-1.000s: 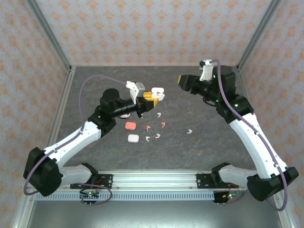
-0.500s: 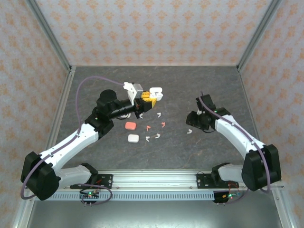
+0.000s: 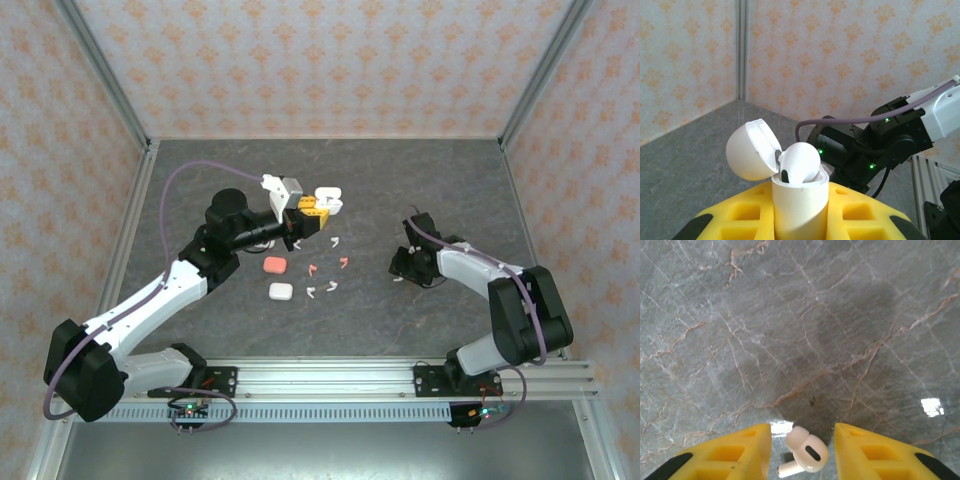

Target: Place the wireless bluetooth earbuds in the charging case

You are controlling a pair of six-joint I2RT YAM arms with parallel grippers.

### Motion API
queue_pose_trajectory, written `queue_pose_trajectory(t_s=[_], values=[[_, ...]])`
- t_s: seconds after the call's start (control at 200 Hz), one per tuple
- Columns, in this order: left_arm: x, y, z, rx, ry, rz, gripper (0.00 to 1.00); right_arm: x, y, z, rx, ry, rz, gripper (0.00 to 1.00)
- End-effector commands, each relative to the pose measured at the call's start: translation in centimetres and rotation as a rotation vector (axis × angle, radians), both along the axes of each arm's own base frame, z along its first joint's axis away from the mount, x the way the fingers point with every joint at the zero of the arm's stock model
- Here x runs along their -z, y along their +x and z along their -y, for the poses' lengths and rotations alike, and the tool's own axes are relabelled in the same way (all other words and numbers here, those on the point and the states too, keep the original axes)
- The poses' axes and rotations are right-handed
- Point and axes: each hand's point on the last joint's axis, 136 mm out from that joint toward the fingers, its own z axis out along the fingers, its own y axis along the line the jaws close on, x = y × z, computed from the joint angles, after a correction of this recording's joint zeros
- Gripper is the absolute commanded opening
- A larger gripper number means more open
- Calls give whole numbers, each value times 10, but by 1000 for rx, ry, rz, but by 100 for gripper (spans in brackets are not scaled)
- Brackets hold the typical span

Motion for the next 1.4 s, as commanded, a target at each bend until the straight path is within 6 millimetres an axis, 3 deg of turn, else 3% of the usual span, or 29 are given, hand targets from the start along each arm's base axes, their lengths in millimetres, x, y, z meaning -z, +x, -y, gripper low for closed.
queue_pose_trajectory(t_s=[0.0, 0.586, 0.841, 1.026, 1.396], values=[[-22, -6, -1, 1, -12, 67, 0, 3, 5, 7, 27, -26, 23, 35], [-18, -5, 0, -2, -3, 55, 0, 17, -13, 13, 24, -61, -69, 32], [-19, -5, -1, -7, -2, 57, 0, 18, -13, 10, 10, -44, -75, 23], [-18, -4, -4, -26, -7, 56, 0, 7, -11, 12, -5, -55, -40, 20], [-1, 16, -7, -86, -69, -21, 0, -37, 6, 3, -130, -60, 121, 19]])
